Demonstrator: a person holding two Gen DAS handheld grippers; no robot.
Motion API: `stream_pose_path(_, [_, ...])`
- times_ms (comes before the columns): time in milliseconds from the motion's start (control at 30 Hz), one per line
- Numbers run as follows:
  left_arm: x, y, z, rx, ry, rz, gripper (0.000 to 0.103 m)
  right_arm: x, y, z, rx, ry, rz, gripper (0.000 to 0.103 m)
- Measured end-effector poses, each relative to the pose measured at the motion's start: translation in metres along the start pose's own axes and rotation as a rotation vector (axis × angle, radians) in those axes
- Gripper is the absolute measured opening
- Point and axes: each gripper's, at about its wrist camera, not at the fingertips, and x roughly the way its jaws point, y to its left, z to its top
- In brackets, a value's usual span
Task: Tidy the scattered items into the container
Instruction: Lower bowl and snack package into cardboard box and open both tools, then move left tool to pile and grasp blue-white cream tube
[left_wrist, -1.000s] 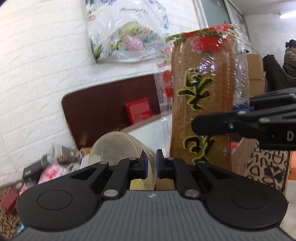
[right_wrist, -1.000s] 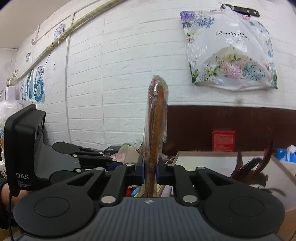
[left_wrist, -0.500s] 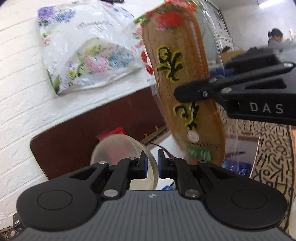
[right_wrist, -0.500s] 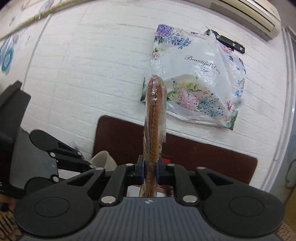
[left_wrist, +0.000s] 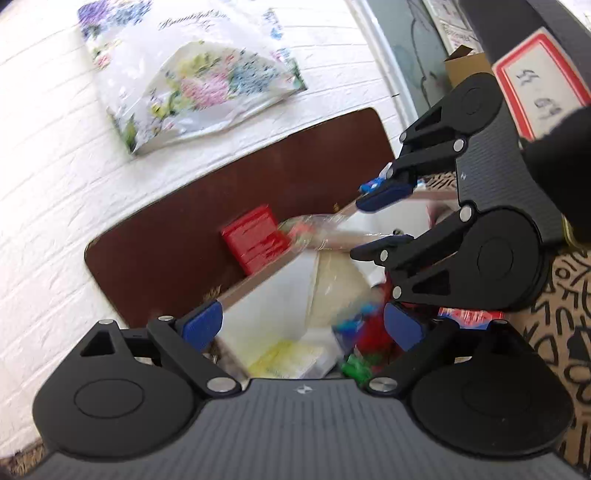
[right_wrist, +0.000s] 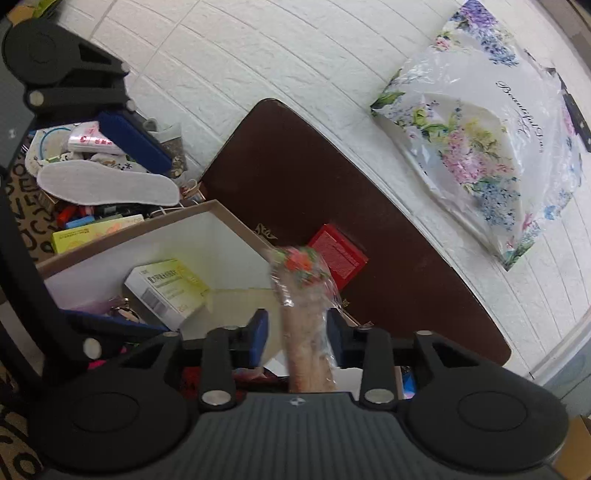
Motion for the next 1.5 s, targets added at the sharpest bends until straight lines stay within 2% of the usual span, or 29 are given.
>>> stream_pose_path(100, [-0.007, 0.012, -0.010, -0.052, -0.004, 0.004, 0.097, -0.010, -0.002, 0.007, 0.061, -0.023, 0.029, 0.061])
stream_pose_path(267, [-0.030, 0.030, -0.028, -0.141, -0.029, 0.021, 0.099, -0.039, 0.007, 0.019, 0.210, -0.097, 0.073, 0.073])
stream_pose_path(333, [-0.043, 0.038, -0.039, -0.167, -0.044, 0.027, 0.100, -0.047, 0.017, 0.024, 0.251, -0.111, 0.095, 0.073])
stream_pose_path(433, [-0.065, 0.046, -0.059, -0.175, -0.051, 0.057, 0.100, -0.059, 0.037, 0.030, 0.292, -0.146, 0.129, 0.084])
stream_pose_path(633, [-0.084, 0.072, -0.091, -0.218, 0.004, 0.103, 0.100, -0.074, 0.090, 0.051, 0.317, -0.220, 0.258, 0.095])
stream_pose_path(833, [-0.100, 0.089, -0.125, -0.243, 0.057, 0.170, 0.100, -0.066, 0.135, 0.065, 0.374, -0.205, 0.383, 0.095])
stream_pose_path(1000, [-0.101, 0.117, -0.154, -0.271, 0.097, 0.255, 0.100, -0.059, 0.154, 0.065, 0.437, -0.177, 0.442, 0.100])
stream_pose_path(1267, [-0.083, 0.166, -0.194, -0.286, 0.211, 0.385, 0.095, -0.046, 0.184, 0.073, 0.400, -0.161, 0.525, 0.100])
stream_pose_path(1400, [-0.073, 0.188, -0.204, -0.297, 0.263, 0.405, 0.092, -0.036, 0.198, 0.078, 0.391, -0.136, 0.562, 0.101])
stream_pose_path(1500, [-0.066, 0.204, -0.209, -0.302, 0.287, 0.384, 0.092, -0.035, 0.203, 0.079, 0.382, -0.130, 0.574, 0.102])
